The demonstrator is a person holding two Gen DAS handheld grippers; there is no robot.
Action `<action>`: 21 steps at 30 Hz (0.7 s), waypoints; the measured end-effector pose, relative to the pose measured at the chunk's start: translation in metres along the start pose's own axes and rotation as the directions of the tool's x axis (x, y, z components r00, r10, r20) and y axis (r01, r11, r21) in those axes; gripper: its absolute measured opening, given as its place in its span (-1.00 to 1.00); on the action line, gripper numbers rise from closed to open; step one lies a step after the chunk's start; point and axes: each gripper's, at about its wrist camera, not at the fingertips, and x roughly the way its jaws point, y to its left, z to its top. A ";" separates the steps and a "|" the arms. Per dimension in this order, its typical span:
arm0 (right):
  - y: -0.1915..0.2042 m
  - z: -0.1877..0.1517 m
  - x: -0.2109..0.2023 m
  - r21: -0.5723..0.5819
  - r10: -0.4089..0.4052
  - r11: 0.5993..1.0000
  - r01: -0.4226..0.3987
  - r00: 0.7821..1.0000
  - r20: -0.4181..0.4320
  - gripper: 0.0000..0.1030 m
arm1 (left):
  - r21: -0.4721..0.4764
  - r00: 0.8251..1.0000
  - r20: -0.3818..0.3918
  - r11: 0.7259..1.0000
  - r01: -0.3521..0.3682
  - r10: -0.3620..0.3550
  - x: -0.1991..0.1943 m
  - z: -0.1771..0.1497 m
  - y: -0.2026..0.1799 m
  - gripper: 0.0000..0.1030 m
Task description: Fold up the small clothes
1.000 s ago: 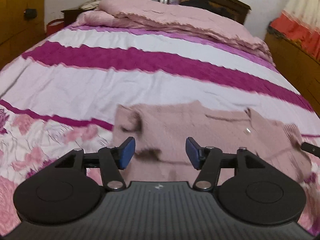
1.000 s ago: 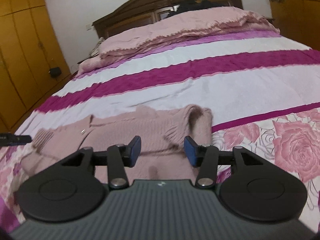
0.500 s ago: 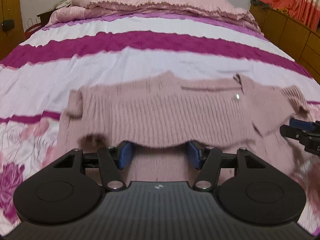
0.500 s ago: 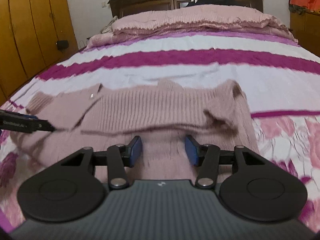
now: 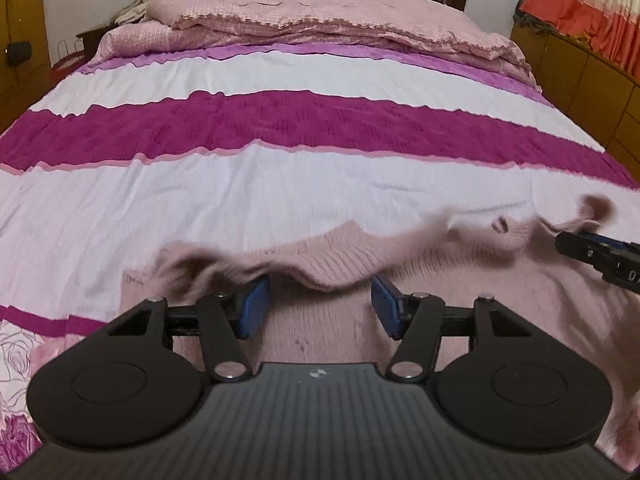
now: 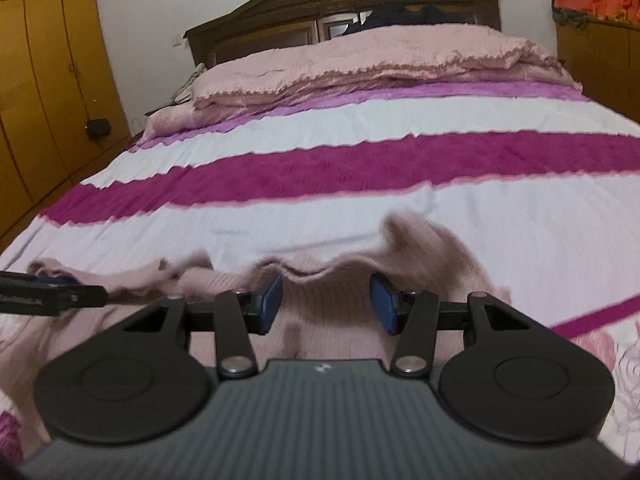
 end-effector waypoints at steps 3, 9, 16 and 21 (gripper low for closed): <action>-0.003 0.004 0.000 0.018 -0.015 1.000 0.015 1.000 0.017 0.01 | -0.019 1.000 0.010 1.000 0.003 -0.003 -0.006 0.008 0.006 0.24; -0.014 -0.001 -0.016 0.050 -0.001 0.999 0.000 1.000 0.013 0.01 | -0.011 0.999 0.032 1.000 0.026 -0.025 -0.030 0.006 0.017 0.25; -0.026 -0.024 -0.048 0.053 -0.026 0.998 0.026 1.000 0.001 0.01 | 0.004 0.999 -0.023 0.999 -0.046 0.046 -0.035 -0.014 0.032 0.25; -0.035 -0.041 -0.053 0.051 -0.078 0.995 0.080 0.996 -0.038 -0.04 | -0.031 0.990 -0.078 0.993 -0.118 0.115 -0.015 -0.026 0.052 0.25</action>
